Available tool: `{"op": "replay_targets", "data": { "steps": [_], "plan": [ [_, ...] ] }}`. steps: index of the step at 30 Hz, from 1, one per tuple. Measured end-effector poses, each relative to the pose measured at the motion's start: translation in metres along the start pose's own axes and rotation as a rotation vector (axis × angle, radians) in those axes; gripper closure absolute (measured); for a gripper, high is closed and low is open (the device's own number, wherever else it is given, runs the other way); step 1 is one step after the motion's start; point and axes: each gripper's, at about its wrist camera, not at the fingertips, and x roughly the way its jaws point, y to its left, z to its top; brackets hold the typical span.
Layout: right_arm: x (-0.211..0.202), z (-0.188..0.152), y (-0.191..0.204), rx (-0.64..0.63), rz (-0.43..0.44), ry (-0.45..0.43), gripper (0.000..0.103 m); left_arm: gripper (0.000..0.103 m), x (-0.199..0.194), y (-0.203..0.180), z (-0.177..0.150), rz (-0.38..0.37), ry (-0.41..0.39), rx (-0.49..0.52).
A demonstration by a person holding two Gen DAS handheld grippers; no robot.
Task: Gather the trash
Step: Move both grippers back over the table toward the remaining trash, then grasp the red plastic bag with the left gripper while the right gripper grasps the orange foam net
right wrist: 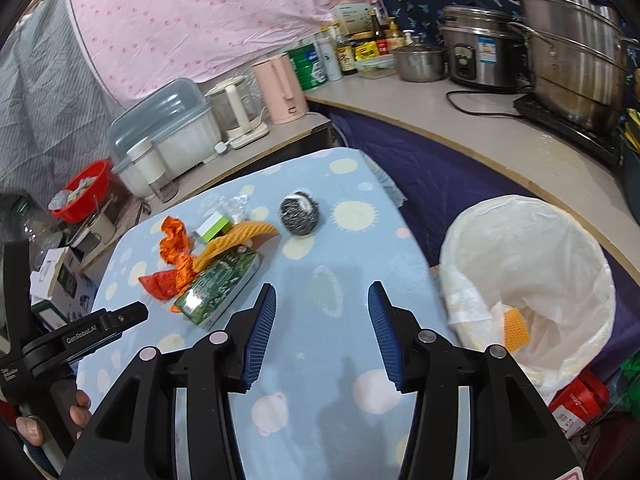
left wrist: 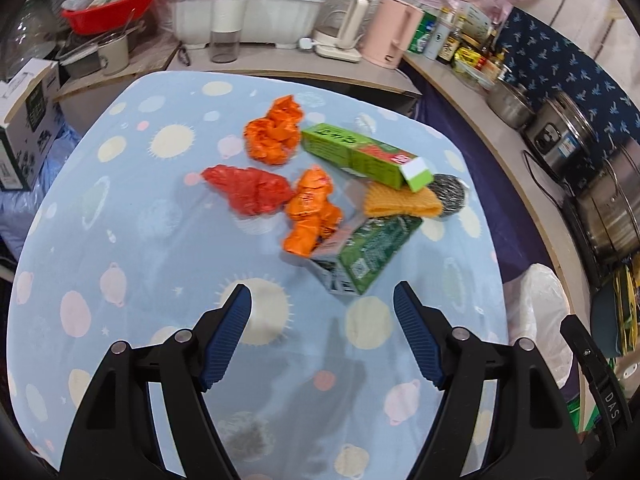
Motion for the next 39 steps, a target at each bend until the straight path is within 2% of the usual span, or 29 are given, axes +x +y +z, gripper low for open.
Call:
{"op": "replay_targets", "data": {
  "steps": [9,12,17,24,30,32,36,37,38,39],
  "plan": [
    [0.04,0.005,0.044,-0.046,0.065,0.055,0.056,0.027,0.016,0.041,0.021,0.028,0.006,-0.074],
    [0.056,0.01,0.056,-0.046,0.092,0.071,0.052,0.025,0.025,0.053,0.032,0.037,0.008,-0.098],
    [0.082,0.019,0.069,-0.016,0.137,0.098,0.051,0.019,0.042,0.065,0.054,0.041,0.015,-0.143],
    [0.118,0.03,0.082,0.032,0.174,0.129,0.051,0.019,0.076,0.076,0.077,0.036,0.051,-0.189],
    [0.143,0.034,0.083,0.09,0.216,0.159,0.051,0.02,0.101,0.08,0.084,0.037,0.083,-0.207],
    [0.15,0.034,0.083,0.095,0.217,0.171,0.052,0.027,0.107,0.079,0.083,0.033,0.094,-0.206],
    [0.159,0.033,0.085,0.082,0.24,0.196,0.082,0.044,0.118,0.078,0.079,0.006,0.131,-0.196],
    [0.159,0.032,0.086,0.077,0.248,0.2,0.088,0.052,0.12,0.077,0.077,-0.006,0.138,-0.194],
    [0.158,0.03,0.086,0.072,0.252,0.199,0.089,0.058,0.12,0.076,0.075,-0.016,0.144,-0.189],
    [0.156,0.029,0.086,0.066,0.252,0.193,0.09,0.06,0.119,0.075,0.072,-0.021,0.145,-0.185]
  ]
}}
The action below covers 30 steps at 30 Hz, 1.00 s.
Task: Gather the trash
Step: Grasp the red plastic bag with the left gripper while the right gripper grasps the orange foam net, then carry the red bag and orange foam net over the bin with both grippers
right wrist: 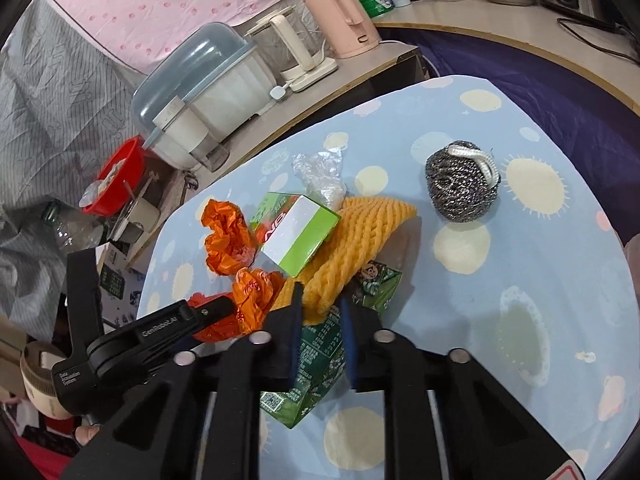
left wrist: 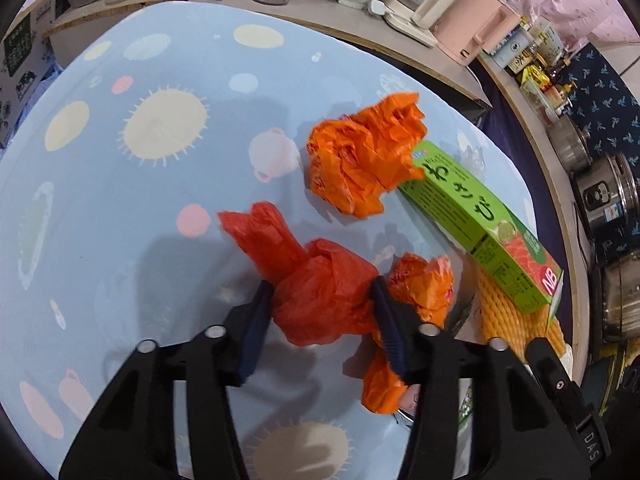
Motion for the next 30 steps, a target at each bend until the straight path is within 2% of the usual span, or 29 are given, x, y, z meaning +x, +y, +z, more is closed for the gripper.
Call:
{"op": "replay_targets", "data": {
  "steps": [4,13,21,30],
  "plan": [
    [-0.013,-0.006,0.003,-0.027,-0.006,-0.021,0.092,0.064,-0.008,-0.005,-0.01,0.013,-0.018,0.025],
    [-0.063,-0.023,0.002,-0.039,-0.003,-0.081,0.092,0.065,-0.04,-0.009,-0.038,0.012,-0.048,0.048],
    [-0.116,-0.041,-0.001,-0.056,-0.006,-0.146,0.093,0.065,-0.084,-0.026,-0.07,-0.027,-0.089,0.105],
    [-0.172,-0.055,-0.025,-0.023,-0.01,-0.225,0.092,0.065,-0.123,-0.067,-0.106,-0.076,-0.13,0.196]
  ]
}}
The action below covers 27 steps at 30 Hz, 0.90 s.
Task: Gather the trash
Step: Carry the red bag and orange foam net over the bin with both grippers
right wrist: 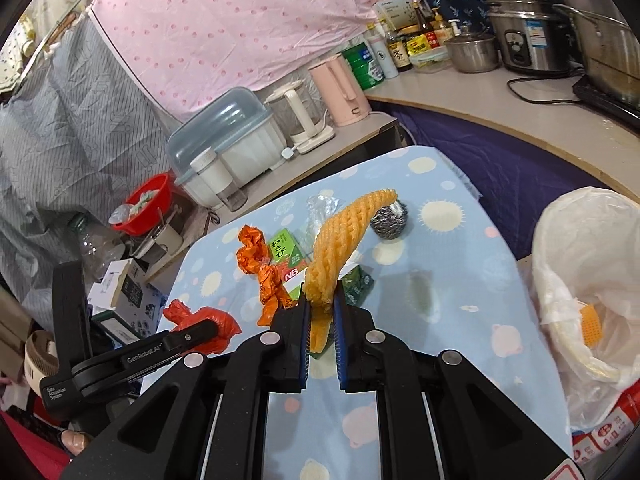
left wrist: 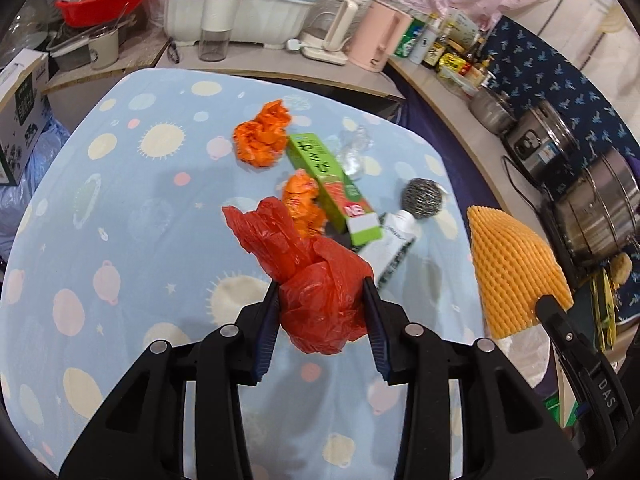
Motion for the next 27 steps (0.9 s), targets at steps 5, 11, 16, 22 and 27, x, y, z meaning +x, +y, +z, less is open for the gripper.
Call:
{"op": "replay_targets", "data": {
  "steps": [5,11,16,22,27],
  "plan": [
    [-0.027,-0.002,-0.021,0.033,-0.019,-0.037,0.093,0.065,-0.009,-0.028,-0.008,-0.027,-0.004,0.052],
    [-0.053,-0.002,-0.05,0.08,-0.048,-0.079,0.093,0.065,-0.013,-0.063,-0.021,-0.053,-0.001,0.117],
    [-0.072,-0.004,-0.074,0.113,-0.076,-0.105,0.093,0.065,-0.013,-0.094,-0.032,-0.073,0.006,0.175],
    [-0.095,-0.008,-0.107,0.161,-0.116,-0.131,0.093,0.065,-0.009,-0.129,-0.046,-0.094,0.023,0.241],
    [-0.113,-0.01,-0.136,0.204,-0.149,-0.156,0.093,0.065,-0.003,-0.164,-0.057,-0.112,0.037,0.3]
  ]
}}
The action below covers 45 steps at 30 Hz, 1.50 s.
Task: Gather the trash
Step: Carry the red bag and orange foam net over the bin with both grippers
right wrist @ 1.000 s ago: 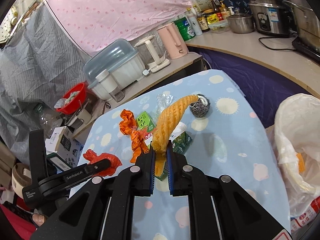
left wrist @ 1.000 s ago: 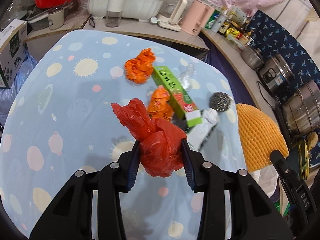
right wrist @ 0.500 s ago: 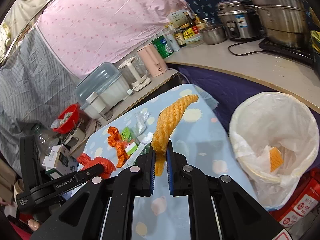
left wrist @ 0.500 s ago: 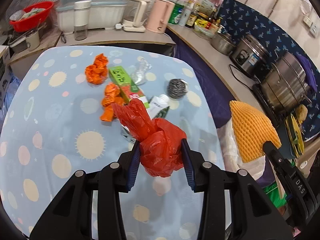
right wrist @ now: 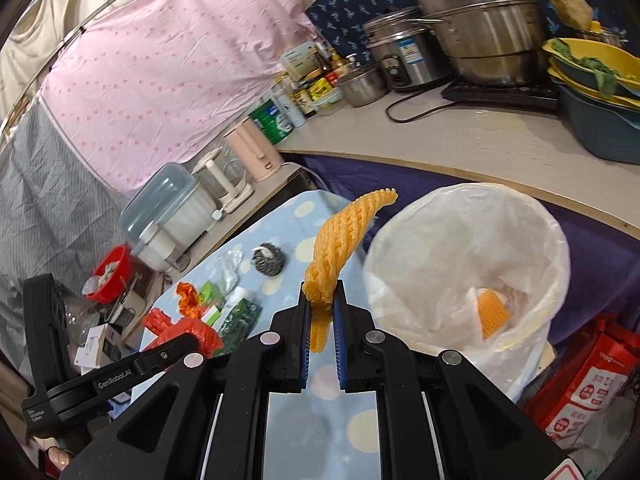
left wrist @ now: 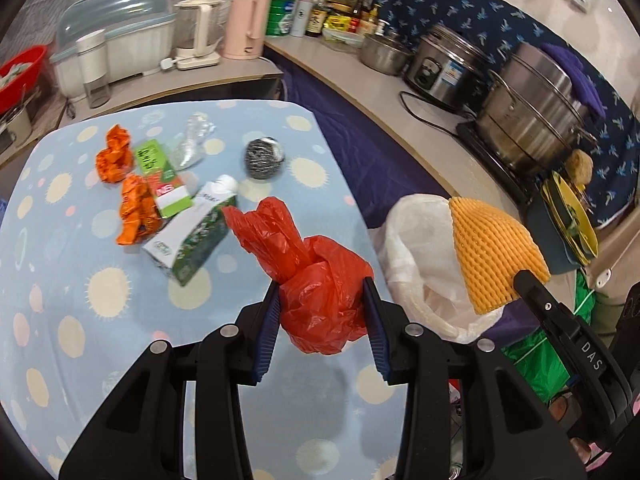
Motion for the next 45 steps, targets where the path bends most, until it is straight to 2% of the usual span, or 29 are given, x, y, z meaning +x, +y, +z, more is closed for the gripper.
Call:
{"op": "replay_targets", "data": {
  "steps": [10,19,31,40,45],
  "plan": [
    [-0.023,0.011,-0.054,0.073,-0.067,-0.048,0.093,0.065,0.021,-0.074,0.0,-0.052,0.022,0.124],
    [-0.03,0.019,-0.088,0.118,-0.101,-0.066,0.093,0.065,0.043,-0.123,-0.001,-0.066,0.049,0.208],
    [-0.019,0.028,-0.104,0.137,-0.115,-0.06,0.092,0.065,0.07,-0.163,0.002,-0.054,0.077,0.27],
    [-0.008,0.039,-0.109,0.135,-0.124,-0.056,0.092,0.065,0.088,-0.177,0.008,-0.041,0.094,0.285],
    [-0.002,0.044,-0.111,0.142,-0.129,-0.047,0.087,0.063,0.096,-0.18,0.011,-0.035,0.098,0.286]
  ]
}}
